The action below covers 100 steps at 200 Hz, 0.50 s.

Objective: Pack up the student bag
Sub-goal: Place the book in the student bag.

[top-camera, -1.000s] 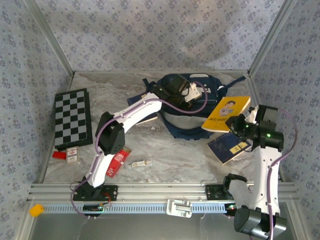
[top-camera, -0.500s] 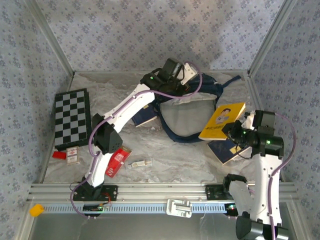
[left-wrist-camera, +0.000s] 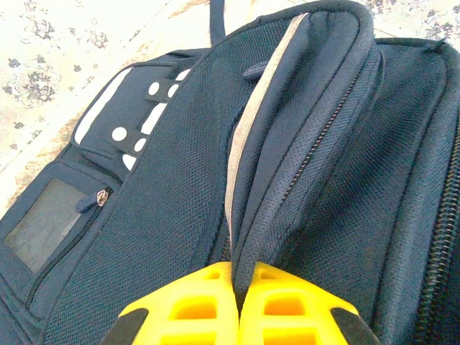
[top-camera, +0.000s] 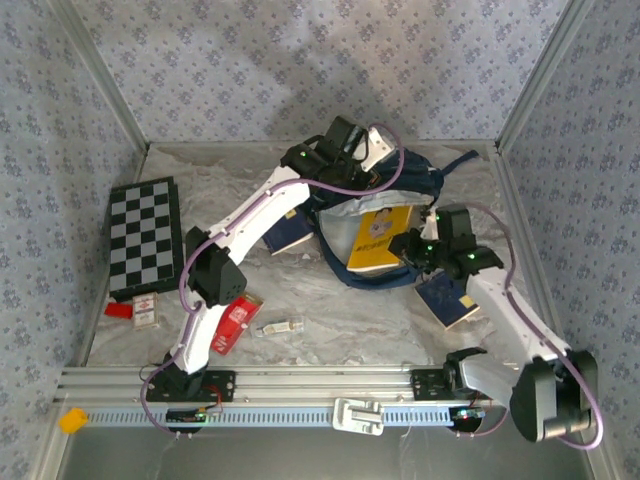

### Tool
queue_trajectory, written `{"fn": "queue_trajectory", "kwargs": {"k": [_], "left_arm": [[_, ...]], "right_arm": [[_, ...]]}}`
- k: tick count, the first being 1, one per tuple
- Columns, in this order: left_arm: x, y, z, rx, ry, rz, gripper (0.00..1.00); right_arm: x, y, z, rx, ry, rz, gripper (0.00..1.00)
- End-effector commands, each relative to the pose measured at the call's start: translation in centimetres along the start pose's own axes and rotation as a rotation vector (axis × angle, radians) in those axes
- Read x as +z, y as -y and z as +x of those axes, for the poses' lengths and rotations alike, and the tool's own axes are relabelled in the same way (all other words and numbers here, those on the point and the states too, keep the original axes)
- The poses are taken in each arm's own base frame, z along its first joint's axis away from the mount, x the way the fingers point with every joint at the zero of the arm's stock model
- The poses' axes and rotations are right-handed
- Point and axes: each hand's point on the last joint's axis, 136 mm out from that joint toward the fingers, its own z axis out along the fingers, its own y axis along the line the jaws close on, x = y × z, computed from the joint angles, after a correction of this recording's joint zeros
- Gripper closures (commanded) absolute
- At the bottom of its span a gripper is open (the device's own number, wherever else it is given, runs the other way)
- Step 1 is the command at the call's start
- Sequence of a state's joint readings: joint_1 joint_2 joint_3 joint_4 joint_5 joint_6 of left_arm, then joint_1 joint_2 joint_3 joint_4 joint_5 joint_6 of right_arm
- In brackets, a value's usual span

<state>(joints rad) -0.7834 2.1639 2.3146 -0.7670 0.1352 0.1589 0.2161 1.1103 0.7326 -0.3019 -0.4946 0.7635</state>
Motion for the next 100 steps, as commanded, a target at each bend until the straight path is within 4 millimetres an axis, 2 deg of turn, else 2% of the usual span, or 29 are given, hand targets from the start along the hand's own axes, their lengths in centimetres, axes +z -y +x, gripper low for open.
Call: {"fn": "queue_trajectory", "kwargs": {"k": [1,46,66,80,87,100], "left_arm": [[-4.3,-0.2,-4.8,0.0,0.156,0.011,1.0],[-4.5,-0.2,-4.3,-0.006,0.149,0.035,1.0],[-4.4,0.0,-4.1,-0.005,0.143,0.044,1.0],[-4.4,0.0,-4.0,-0.007,0.139,0.045,1.0],[-4.4,-0.1,-3.9,-0.008,0.139,0.043,1.0],[-4.3,-0.2,-3.8,-0.008,0.137,0.041,1.0]], "right_arm": [[0.6,-3.4,-4.9,-0.093,0.193,-0.153,1.0],[4.4,-2.8,-7.0,-0.107,0.2,-0.211,1.0],[6.2,-0.8,-7.6,-0.097,0.187,-0.146,0.97],[7.4,0.9,-7.7,-0.083,0.146,-0.096,0.89],[7.9,1.6,-7.6,-0.077,0.131,-0.086,0.78],[8.3,3.0,-7.7,-0.054,0.119,-0.06,0.68]]}}
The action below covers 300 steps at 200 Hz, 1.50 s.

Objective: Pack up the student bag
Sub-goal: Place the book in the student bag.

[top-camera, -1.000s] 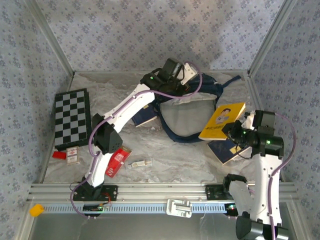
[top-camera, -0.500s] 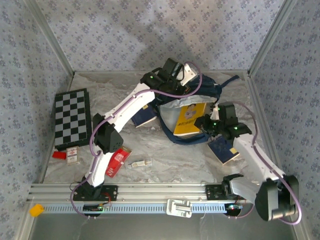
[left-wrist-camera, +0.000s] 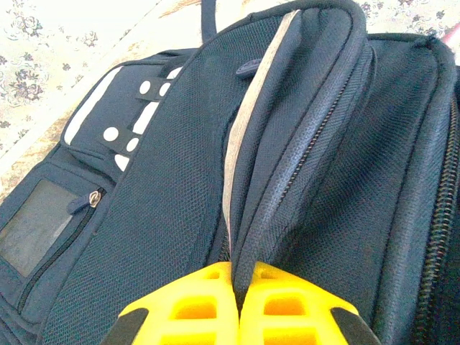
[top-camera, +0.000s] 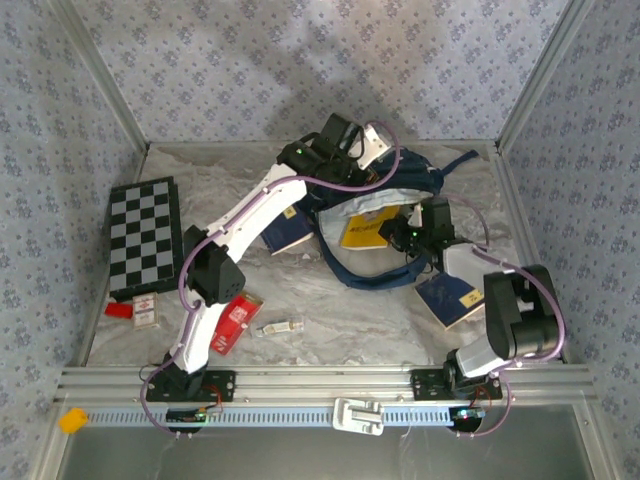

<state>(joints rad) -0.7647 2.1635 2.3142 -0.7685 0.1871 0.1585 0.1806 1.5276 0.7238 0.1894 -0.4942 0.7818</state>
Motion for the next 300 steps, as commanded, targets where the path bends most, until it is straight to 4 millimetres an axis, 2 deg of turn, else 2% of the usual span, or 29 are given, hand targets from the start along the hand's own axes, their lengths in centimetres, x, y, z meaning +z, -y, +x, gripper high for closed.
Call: {"fn": "queue_trajectory", "kwargs": {"k": [1,18,36,51,71,80,106,127,154,184,211,235,250,260,279,300], "left_arm": [[-4.2,0.2,-3.8,0.007,0.129,0.006,1.0],[-4.0,0.0,-3.5,0.005,0.123,0.002,1.0],[-3.9,-0.2,-3.3,0.002,0.119,-0.001,1.0],[-3.9,-0.2,-3.2,0.002,0.119,-0.002,1.0],[-3.7,-0.2,-3.0,0.004,0.114,0.0,1.0],[-3.6,-0.2,-2.9,0.005,0.113,0.002,1.0],[-3.3,0.0,-2.7,-0.002,0.111,0.013,1.0],[-3.3,0.1,-2.8,-0.004,0.118,0.02,1.0],[-3.4,0.1,-2.9,0.003,0.121,0.019,1.0],[-3.6,0.1,-3.0,0.004,0.123,0.021,1.0],[-3.9,0.6,-3.0,0.017,0.123,0.04,1.0],[-4.2,0.6,-2.9,0.029,0.117,0.038,1.0],[-4.3,0.3,-2.7,0.038,0.11,0.02,1.0],[-4.2,0.0,-2.5,0.039,0.105,0.0,1.0],[-4.0,-0.7,-2.1,0.038,0.094,-0.03,1.0],[-3.4,-1.5,-1.3,0.021,0.076,-0.051,1.0]], "right_arm": [[0.2,-0.4,-2.6,-0.062,0.05,-0.03,0.68],[-0.3,1.0,-2.1,-0.036,0.031,0.019,0.54],[-1.9,0.8,-0.9,-0.067,0.046,0.074,0.44],[-3.4,1.9,0.4,-0.069,0.04,0.192,0.36],[-5.2,3.3,1.9,-0.035,0.026,0.3,0.32],[-5.6,3.3,2.5,-0.025,0.018,0.307,0.32],[-5.3,2.6,4.0,-0.067,-0.014,0.294,0.4],[-3.8,2.1,5.1,-0.056,-0.054,0.239,0.55],[-1.8,1.9,6.1,-0.092,-0.064,0.247,0.66],[-0.1,2.6,4.9,-0.105,-0.026,0.236,0.78],[0.5,2.4,2.2,-0.171,0.071,0.235,0.86],[0.7,1.1,-0.6,-0.211,0.142,0.148,0.88],[0.4,2.1,-1.9,-0.185,0.156,0.216,0.89],[0.3,2.3,-2.5,-0.227,0.161,0.24,0.89],[0.6,1.5,-2.3,-0.24,0.157,0.179,0.89],[0.3,0.2,-0.5,-0.264,0.114,0.107,0.85]]}}
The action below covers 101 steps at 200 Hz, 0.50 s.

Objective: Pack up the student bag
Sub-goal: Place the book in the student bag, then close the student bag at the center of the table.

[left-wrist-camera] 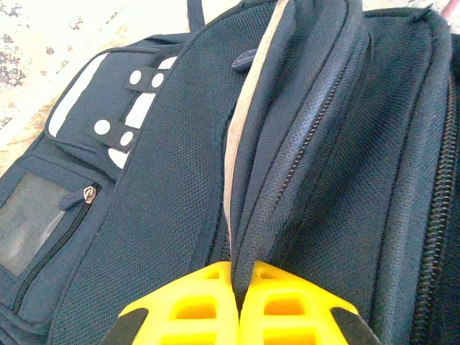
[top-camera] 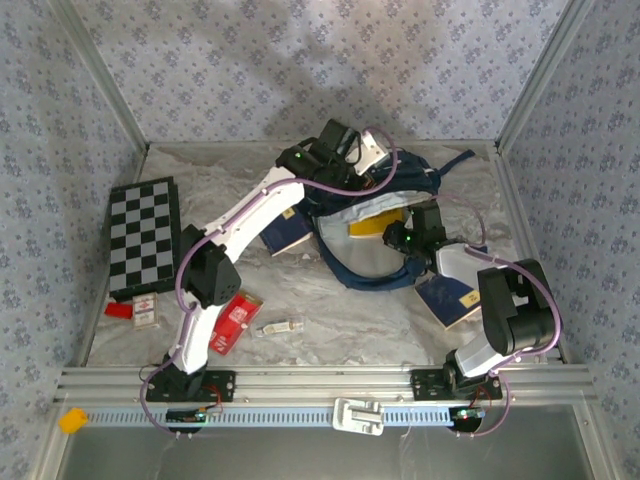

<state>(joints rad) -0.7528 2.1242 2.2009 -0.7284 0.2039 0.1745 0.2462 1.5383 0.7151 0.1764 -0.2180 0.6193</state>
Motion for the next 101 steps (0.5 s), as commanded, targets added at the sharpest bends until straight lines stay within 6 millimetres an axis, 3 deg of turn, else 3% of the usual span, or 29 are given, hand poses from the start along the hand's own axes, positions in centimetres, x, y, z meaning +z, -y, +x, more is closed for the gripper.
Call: {"fn": "queue_trajectory", "kwargs": {"k": [1,34,59,101], "left_arm": [[-4.0,-1.3,-3.0,0.018,0.104,-0.065,1.0],[-3.0,-2.7,-1.2,-0.014,0.067,-0.124,1.0],[-2.2,-4.2,1.7,-0.065,-0.004,-0.169,1.0],[-2.7,-6.9,6.8,-0.134,-0.086,-0.266,1.0]], "right_arm": [[-0.9,-2.3,-0.2,-0.068,0.017,-0.1,0.84],[-3.8,-2.8,2.2,-0.092,-0.045,-0.092,0.75],[-6.9,-3.6,3.0,-0.099,-0.047,-0.113,0.73],[-10.9,-1.5,4.6,-0.007,-0.126,0.011,0.72]]}}
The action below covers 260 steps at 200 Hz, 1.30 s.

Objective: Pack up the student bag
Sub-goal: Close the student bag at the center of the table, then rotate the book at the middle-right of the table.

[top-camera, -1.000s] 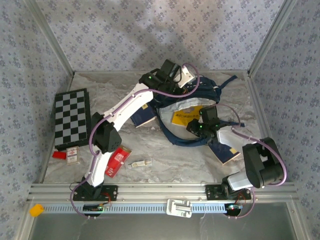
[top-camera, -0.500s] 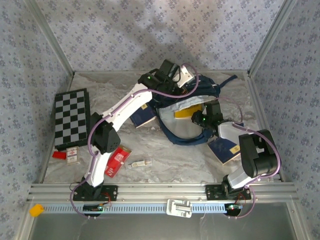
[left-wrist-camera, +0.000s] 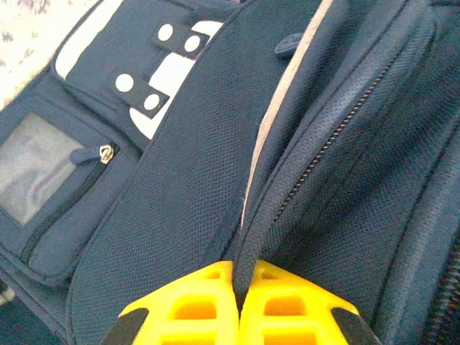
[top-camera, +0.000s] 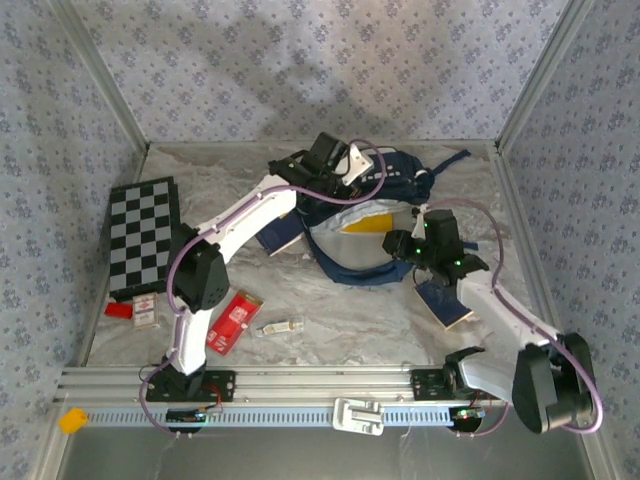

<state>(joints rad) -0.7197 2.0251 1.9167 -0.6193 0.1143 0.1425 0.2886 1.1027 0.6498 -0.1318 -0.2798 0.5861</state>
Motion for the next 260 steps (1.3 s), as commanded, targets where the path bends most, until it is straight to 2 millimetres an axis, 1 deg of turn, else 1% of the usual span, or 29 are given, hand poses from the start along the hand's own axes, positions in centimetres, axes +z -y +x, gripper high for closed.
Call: {"fn": "queue_trajectory", "kwargs": {"k": [1,14,23,36,42,47,53,61,66,80,94,104,112,127,143,165,195,204,224,236,238,242,260], "left_arm": [[-2.9,-4.7,1.3,-0.074,0.002,-0.164,1.0],[-3.0,-5.3,2.5,-0.076,-0.009,-0.181,1.0],[-3.1,-5.0,3.0,-0.083,-0.019,-0.164,1.0],[-3.3,-3.9,3.2,-0.097,-0.023,-0.112,1.0],[-3.3,-3.2,3.2,-0.101,-0.02,-0.092,1.0],[-3.2,-2.6,3.1,-0.098,-0.015,-0.078,1.0],[-3.1,-1.7,3.1,-0.089,-0.013,-0.057,0.93],[-3.0,-0.4,3.0,-0.071,-0.011,-0.026,0.76],[-3.0,0.6,2.7,-0.064,-0.008,-0.007,0.71],[-3.2,3.2,1.8,-0.077,0.009,0.038,0.64],[-3.5,5.8,1.0,-0.112,0.041,0.101,0.53],[-3.4,6.8,0.5,-0.181,0.074,0.116,0.51],[-3.0,8.1,0.3,-0.246,0.086,0.156,0.5],[-1.7,10.7,0.0,-0.334,0.087,0.268,0.48],[0.5,12.8,0.7,-0.391,0.045,0.314,0.48],[3.2,14.3,2.0,-0.485,-0.001,0.339,0.48],[6.5,16.3,3.2,-0.611,-0.035,0.385,0.48],[7.4,17.2,3.5,-0.633,-0.052,0.41,0.48],[9.0,19.3,4.0,-0.636,-0.076,0.44,0.48],[9.9,20.2,4.3,-0.636,-0.09,0.434,0.48],[10.0,20.3,4.3,-0.636,-0.09,0.435,0.48],[10.2,20.5,4.3,-0.636,-0.093,0.437,0.48],[11.3,21.6,4.6,-0.637,-0.108,0.445,0.48]], "right_arm": [[-2.2,2.2,2.7,0.078,-0.117,0.117,0.72],[-3.3,3.1,3.3,0.13,-0.136,0.148,0.7],[-4.0,3.9,3.5,0.193,-0.144,0.168,0.68],[-5.2,5.4,3.6,0.255,-0.134,0.218,0.65],[-5.7,6.1,3.1,0.271,-0.108,0.237,0.63],[-6.3,6.9,3.5,0.299,-0.112,0.27,0.61],[-6.8,7.4,3.6,0.321,-0.101,0.288,0.59],[-7.5,8.1,3.6,0.351,-0.08,0.309,0.54],[-7.9,8.6,3.6,0.368,-0.069,0.332,0.5],[-9.3,10.7,3.8,0.429,-0.027,0.418,0.42],[-10.5,12.6,4.2,0.503,0.002,0.485,0.36],[-11.1,13.7,4.4,0.542,0.024,0.518,0.33],[-11.5,14.7,4.5,0.566,0.041,0.553,0.31],[-12.4,16.3,4.8,0.612,0.066,0.617,0.27],[-12.9,17.8,5.1,0.657,0.093,0.662,0.23],[-13.0,19.4,5.5,0.686,0.108,0.699,0.21],[-12.1,20.7,6.4,0.727,0.101,0.68,0.19],[-12.0,21.1,6.7,0.739,0.094,0.683,0.19],[-11.3,21.5,6.7,0.759,0.093,0.651,0.18],[-11.0,21.8,6.8,0.748,0.079,0.656,0.18],[-11.0,21.9,6.3,0.74,0.095,0.654,0.18],[-11.0,22.1,6.1,0.736,0.1,0.657,0.18],[-10.4,22.3,6.4,0.747,0.085,0.644,0.17]]}}
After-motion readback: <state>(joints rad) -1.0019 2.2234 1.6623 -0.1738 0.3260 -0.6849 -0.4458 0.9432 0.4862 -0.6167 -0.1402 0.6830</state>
